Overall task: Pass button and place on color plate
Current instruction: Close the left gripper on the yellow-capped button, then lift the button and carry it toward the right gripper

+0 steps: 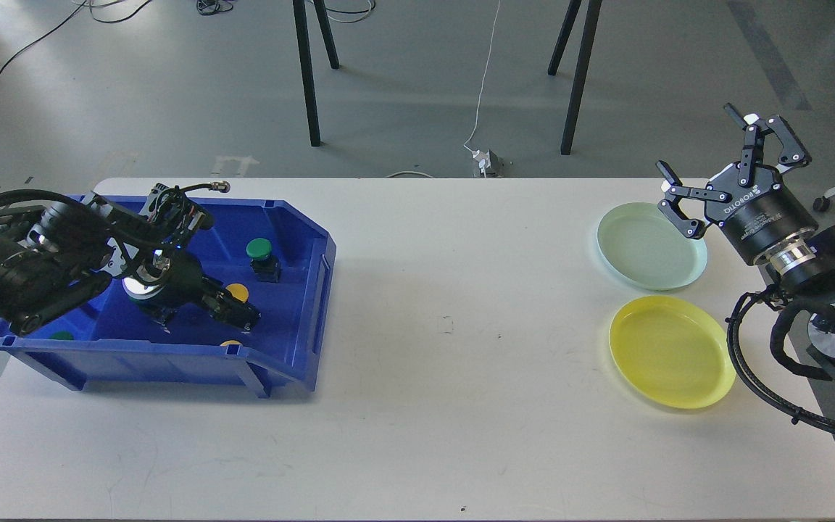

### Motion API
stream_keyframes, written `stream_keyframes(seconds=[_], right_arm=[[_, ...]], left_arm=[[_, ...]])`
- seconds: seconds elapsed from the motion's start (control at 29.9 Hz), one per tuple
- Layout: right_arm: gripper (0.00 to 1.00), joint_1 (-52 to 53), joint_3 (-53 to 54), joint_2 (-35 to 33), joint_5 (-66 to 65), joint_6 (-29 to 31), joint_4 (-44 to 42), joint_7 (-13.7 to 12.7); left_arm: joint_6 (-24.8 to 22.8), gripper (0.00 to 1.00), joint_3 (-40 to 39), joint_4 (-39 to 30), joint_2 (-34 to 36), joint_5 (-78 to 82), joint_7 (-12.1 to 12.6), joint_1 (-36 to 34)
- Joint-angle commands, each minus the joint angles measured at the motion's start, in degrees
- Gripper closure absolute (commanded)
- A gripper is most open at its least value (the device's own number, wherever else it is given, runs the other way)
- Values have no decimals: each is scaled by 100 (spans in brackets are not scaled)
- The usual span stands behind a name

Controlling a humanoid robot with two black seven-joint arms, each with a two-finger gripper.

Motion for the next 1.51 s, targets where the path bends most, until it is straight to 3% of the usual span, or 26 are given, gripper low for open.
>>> stream_keyframes(seconds=[0.0, 0.27, 0.4, 0.64, 0.77, 0.97, 1.17, 1.3, 1.47], right_arm=[[1, -3, -15, 6, 0, 5, -58, 0], [1, -46, 3, -3, 0, 5, -66, 0], [1, -55, 3, -3, 0, 5, -66, 0], [1, -64, 3, -3, 0, 5, -66, 0], [1, -64, 3, -3, 0, 5, -66, 0], [1, -64, 3, -3, 0, 5, -66, 0], [1, -82, 3, -12, 0, -3, -66, 0], [1, -82, 3, -3, 0, 5, -84, -9], [1, -117, 3, -3, 17, 54, -93, -17]], left_arm=[[0, 17, -16, -3, -3, -26, -1, 2], [0, 18, -42, 6, -55, -35, -1, 2], [0, 23, -34, 120, -196, -35, -1, 2], [0, 45, -25, 164, -214, -35, -1, 11], [0, 49, -25, 164, -205, -26, -1, 20], [0, 73, -25, 164, -196, -26, -1, 20], [0, 79, -69, 77, -73, -61, -1, -68], [0, 80, -191, -423, 523, -53, -1, -366], [0, 82, -595, -1872, 1700, -53, -1, -903]])
